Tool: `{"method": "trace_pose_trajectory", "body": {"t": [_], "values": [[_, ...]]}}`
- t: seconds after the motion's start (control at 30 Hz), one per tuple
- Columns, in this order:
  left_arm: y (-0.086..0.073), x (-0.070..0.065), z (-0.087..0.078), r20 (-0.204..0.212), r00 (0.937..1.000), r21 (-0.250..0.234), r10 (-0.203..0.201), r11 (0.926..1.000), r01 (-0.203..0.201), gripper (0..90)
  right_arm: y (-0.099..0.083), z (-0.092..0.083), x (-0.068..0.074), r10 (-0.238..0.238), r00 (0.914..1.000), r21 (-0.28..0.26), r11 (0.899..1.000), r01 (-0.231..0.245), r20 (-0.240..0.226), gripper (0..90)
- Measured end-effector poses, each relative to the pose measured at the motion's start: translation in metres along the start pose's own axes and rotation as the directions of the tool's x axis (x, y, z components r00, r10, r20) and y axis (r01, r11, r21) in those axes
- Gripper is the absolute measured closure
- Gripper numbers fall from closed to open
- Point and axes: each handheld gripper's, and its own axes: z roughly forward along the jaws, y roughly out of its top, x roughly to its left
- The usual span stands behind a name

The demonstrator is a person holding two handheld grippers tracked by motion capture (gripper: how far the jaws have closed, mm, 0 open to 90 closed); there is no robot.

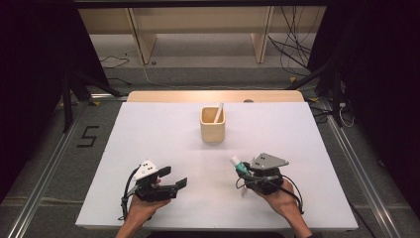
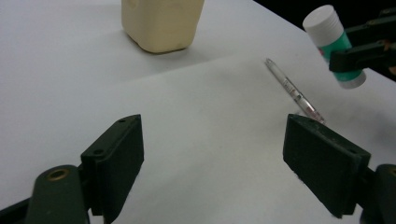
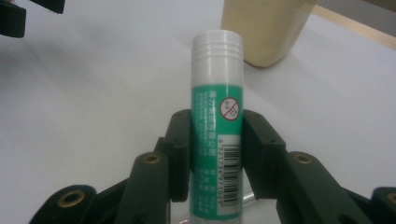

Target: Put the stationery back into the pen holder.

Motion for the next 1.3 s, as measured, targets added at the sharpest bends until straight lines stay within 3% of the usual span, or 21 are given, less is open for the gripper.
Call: {"method": "trace_pose_trajectory", "body": {"t": [0.2, 0.43, 0.5, 0.6, 0.73, 0.83, 1.03, 1.13, 1.23, 1.3], "values": [[0.009, -0.007, 0.006, 0.033, 0.9984, 0.018, -0.047, 0.9988, 0.047, 20.3, 0.0, 0.005, 0.011, -0.023, 0.9997, -0.031, 0.999, 0.023, 0.007, 65.9], [0.02, -0.016, 0.014, 0.078, 0.9921, 0.03, -0.098, 0.9949, 0.096, 20.6, 0.003, 0.009, 0.022, -0.045, 0.9988, -0.061, 0.997, 0.046, 0.018, 66.0], [0.022, -0.018, 0.016, 0.101, 0.9865, 0.036, -0.129, 0.9914, 0.126, 20.6, 0.004, 0.01, 0.025, -0.053, 0.9983, -0.07, 0.996, 0.055, 0.025, 65.9], [0.026, -0.022, 0.02, 0.148, 0.9727, 0.046, -0.179, 0.9837, 0.174, 20.7, 0.004, 0.012, 0.03, -0.068, 0.9975, -0.076, 0.995, 0.069, 0.021, 65.9], [0.031, -0.026, 0.024, 0.16, 0.97, 0.052, -0.183, 0.9829, 0.177, 20.9, 0.004, 0.015, 0.035, -0.078, 0.9968, -0.078, 0.994, 0.079, 0.013, 65.9], [0.034, -0.028, 0.027, 0.171, 0.9645, 0.058, -0.201, 0.9794, 0.194, 21.2, 0.005, 0.017, 0.038, -0.081, 0.9967, -0.082, 0.993, 0.082, 0.008, 65.9], [0.038, -0.033, 0.035, 0.204, 0.949, 0.07, -0.241, 0.9704, 0.231, 22.2, 0.006, 0.019, 0.042, -0.084, 0.9964, -0.101, 0.991, 0.084, 0.007, 65.9], [0.04, -0.036, 0.04, 0.216, 0.9443, 0.071, -0.248, 0.9687, 0.238, 23.2, 0.006, 0.021, 0.045, -0.082, 0.9966, -0.103, 0.991, 0.082, 0.002, 65.9], [0.041, -0.039, 0.044, 0.237, 0.9326, 0.076, -0.272, 0.9622, 0.261, 24.3, 0.007, 0.021, 0.046, -0.08, 0.9968, -0.114, 0.99, 0.08, 0.002, 65.9], [0.042, -0.04, 0.047, 0.242, 0.9284, 0.075, -0.282, 0.9594, 0.272, 25.6, 0.008, 0.021, 0.047, -0.073, 0.9973, -0.125, 0.989, 0.072, -0.004, 65.9]]}}
